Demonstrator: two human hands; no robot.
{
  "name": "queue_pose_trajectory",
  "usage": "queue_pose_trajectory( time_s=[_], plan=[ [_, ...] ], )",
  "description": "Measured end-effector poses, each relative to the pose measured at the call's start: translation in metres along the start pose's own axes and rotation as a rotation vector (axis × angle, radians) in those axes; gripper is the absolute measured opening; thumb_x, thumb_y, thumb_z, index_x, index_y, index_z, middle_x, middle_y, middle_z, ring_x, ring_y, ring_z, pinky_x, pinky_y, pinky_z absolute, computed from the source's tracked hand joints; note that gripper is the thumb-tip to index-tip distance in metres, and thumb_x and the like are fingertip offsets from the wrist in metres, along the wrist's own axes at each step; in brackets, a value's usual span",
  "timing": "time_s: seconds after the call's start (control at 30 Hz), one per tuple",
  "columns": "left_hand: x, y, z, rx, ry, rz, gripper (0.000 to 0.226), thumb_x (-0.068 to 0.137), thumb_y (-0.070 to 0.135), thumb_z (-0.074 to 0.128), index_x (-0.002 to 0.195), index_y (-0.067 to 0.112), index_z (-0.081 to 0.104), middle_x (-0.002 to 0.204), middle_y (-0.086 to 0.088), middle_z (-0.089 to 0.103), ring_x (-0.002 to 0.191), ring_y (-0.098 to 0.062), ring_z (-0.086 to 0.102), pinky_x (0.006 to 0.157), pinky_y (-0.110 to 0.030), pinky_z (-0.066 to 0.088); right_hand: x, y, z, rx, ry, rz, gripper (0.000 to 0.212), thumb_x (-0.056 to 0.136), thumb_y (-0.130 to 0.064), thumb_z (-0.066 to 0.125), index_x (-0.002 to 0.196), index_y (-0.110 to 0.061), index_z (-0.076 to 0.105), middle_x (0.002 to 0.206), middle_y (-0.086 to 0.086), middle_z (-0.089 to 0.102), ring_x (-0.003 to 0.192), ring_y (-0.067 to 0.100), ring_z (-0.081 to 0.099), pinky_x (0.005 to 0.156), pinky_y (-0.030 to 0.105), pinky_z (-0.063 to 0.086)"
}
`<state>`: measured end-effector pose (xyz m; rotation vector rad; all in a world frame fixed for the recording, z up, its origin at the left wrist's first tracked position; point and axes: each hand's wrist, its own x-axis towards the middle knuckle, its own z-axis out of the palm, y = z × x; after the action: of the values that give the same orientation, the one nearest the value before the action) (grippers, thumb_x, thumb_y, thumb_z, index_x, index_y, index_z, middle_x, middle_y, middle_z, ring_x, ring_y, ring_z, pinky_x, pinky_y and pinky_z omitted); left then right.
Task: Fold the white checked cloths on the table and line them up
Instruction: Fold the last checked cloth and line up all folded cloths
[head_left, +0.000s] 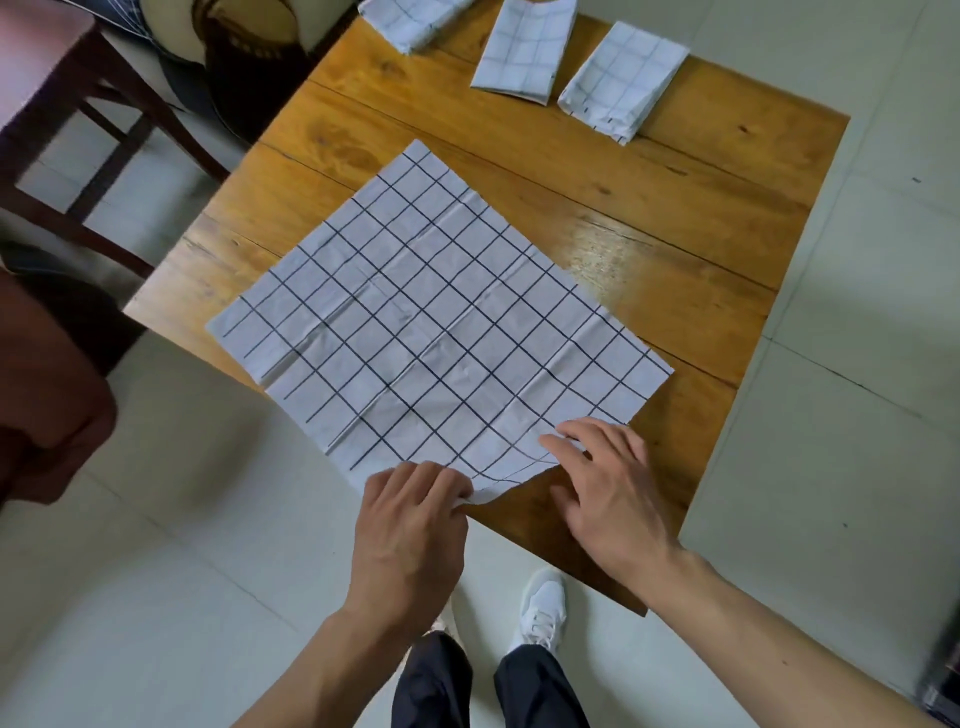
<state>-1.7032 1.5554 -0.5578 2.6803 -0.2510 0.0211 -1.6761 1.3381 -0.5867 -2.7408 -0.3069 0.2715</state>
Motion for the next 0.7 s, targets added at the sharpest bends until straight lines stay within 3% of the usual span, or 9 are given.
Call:
queue_pose_trajectory(
  time_s=[0.07,0.2,0.3,0.5,0.7],
  plan=[
    [0.003,-0.007,-0.019,-0.017,0.014,0.0,0.018,0.077,0.006,0.067,0.086,0.021,0.066,0.084,0.009,0.064,0.079,-0.017,0.054,0.077,-0.028,0.038,0.01,0.004,-0.01,-0.018,0.06,0.012,0.041,0.076,-0.014,0.08,0.114,-0.021,0.067,0.114,-0.001,0.064,0.111,0.022,0.057,0.105,0.045,0.04],
    [0.008,-0.018,-0.055,-0.053,0.046,-0.014,0.015,0.078,0.008,0.064,0.086,0.021,0.064,0.084,0.01,0.064,0.078,-0.019,0.058,0.075,-0.032,0.043,0.032,0.007,-0.033,-0.004,0.076,0.027,0.027,0.077,-0.008,0.078,0.1,-0.02,0.072,0.099,-0.001,0.068,0.097,0.022,0.06,0.092,0.04,0.045],
    [0.014,-0.024,-0.073,-0.036,0.051,0.0,0.014,0.078,0.008,0.063,0.084,0.021,0.064,0.083,0.012,0.062,0.077,-0.019,0.058,0.074,-0.032,0.042,0.043,0.005,-0.047,-0.02,0.053,0.016,0.018,0.08,-0.007,0.074,0.084,-0.023,0.065,0.083,-0.006,0.061,0.082,0.018,0.054,0.081,0.034,0.043],
    [0.033,-0.033,-0.098,0.003,0.044,0.059,0.016,0.075,0.006,0.064,0.083,0.02,0.064,0.081,0.01,0.061,0.076,-0.018,0.056,0.074,-0.026,0.033,0.035,-0.009,-0.079,-0.041,0.11,0.005,0.018,0.086,-0.009,0.068,0.084,-0.023,0.057,0.076,-0.007,0.055,0.069,0.013,0.044,0.07,0.027,0.032],
    [0.045,-0.031,-0.122,-0.046,-0.032,0.235,0.012,0.079,0.01,0.058,0.081,0.021,0.061,0.076,0.007,0.059,0.07,-0.02,0.054,0.066,-0.031,0.04,-0.018,-0.034,-0.122,-0.127,0.102,0.157,0.027,0.078,-0.001,0.07,0.081,-0.023,0.054,0.071,-0.007,0.054,0.065,0.015,0.044,0.065,0.029,0.034]
  ],
)
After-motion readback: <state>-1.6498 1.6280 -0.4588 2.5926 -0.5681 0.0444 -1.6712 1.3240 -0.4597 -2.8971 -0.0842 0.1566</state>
